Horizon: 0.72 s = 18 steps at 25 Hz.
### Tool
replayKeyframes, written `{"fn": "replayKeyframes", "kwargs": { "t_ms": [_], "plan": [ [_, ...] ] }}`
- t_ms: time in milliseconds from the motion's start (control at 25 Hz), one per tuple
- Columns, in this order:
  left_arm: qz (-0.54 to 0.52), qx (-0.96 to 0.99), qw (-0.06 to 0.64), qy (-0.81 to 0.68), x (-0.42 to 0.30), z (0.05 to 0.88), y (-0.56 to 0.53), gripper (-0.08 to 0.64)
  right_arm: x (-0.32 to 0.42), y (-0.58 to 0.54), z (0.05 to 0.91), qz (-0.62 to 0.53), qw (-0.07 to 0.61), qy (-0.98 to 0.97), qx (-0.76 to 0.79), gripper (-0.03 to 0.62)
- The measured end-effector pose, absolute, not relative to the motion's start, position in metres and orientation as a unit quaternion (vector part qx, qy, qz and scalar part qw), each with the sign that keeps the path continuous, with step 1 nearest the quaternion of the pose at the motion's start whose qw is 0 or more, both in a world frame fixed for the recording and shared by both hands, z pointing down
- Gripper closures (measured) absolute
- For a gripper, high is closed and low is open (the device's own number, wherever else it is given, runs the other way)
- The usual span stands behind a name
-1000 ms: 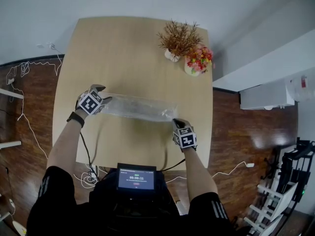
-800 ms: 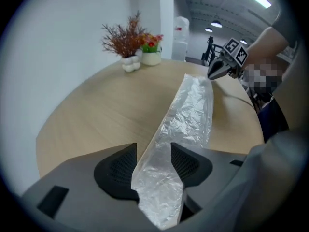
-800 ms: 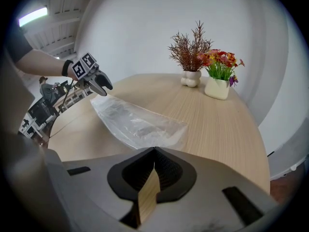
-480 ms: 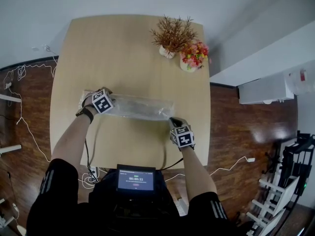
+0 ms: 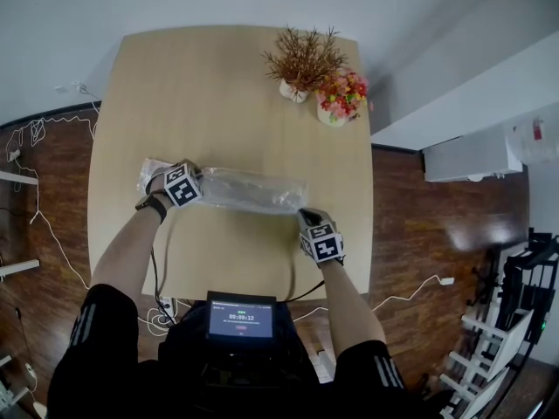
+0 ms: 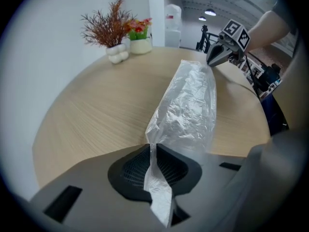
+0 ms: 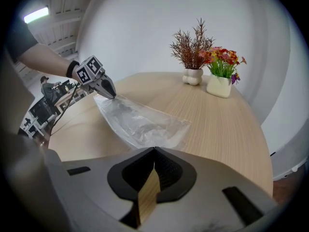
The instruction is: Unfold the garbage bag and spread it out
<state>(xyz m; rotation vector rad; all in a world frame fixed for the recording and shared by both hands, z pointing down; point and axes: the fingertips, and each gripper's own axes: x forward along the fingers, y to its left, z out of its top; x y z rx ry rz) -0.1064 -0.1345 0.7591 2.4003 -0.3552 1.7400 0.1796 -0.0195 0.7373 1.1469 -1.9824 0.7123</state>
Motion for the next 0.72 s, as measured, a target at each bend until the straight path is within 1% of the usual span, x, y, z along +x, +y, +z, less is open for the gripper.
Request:
{"fn": "replayKeyframes", "kwargs": {
  "t_ms": [120, 240, 360, 480, 520, 600, 720],
  "plan": [
    [0.57, 0.809, 0.06, -0.128, -0.105, 0.752, -0.136, 0.531, 0.178, -0.02, 0.734, 0.277, 0.361, -0.77, 0.447, 0.569],
    [0.547, 0.823, 0.052, -0.147, -0.1, 0.733, -0.14, 0.56, 0.18, -0.021, 0.731, 0.278, 0.359, -0.77, 0.449, 0.568],
    [0.527, 0.833, 0.044, -0.162, -0.099, 0.72, -0.143, 0.56, 0.176, -0.024, 0.72, 0.278, 0.349, -0.772, 0.453, 0.563],
    [0.517, 0.839, 0.028, -0.167, -0.101, 0.713, -0.141, 0.56, 0.176, -0.028, 0.711, 0.268, 0.339, -0.776, 0.46, 0.527],
    [0.514, 0.841, 0.02, -0.17, -0.101, 0.71, -0.14, 0.56, 0.176, -0.031, 0.705, 0.261, 0.334, -0.778, 0.464, 0.5],
    [0.506, 0.844, -0.003, -0.176, -0.102, 0.701, -0.139, 0.56, 0.178, -0.039, 0.693, 0.242, 0.324, -0.783, 0.473, 0.471],
    [0.494, 0.849, -0.048, -0.181, -0.101, 0.684, -0.133, 0.56, 0.179, -0.051, 0.676, 0.212, 0.314, -0.796, 0.472, 0.452]
  ]
}}
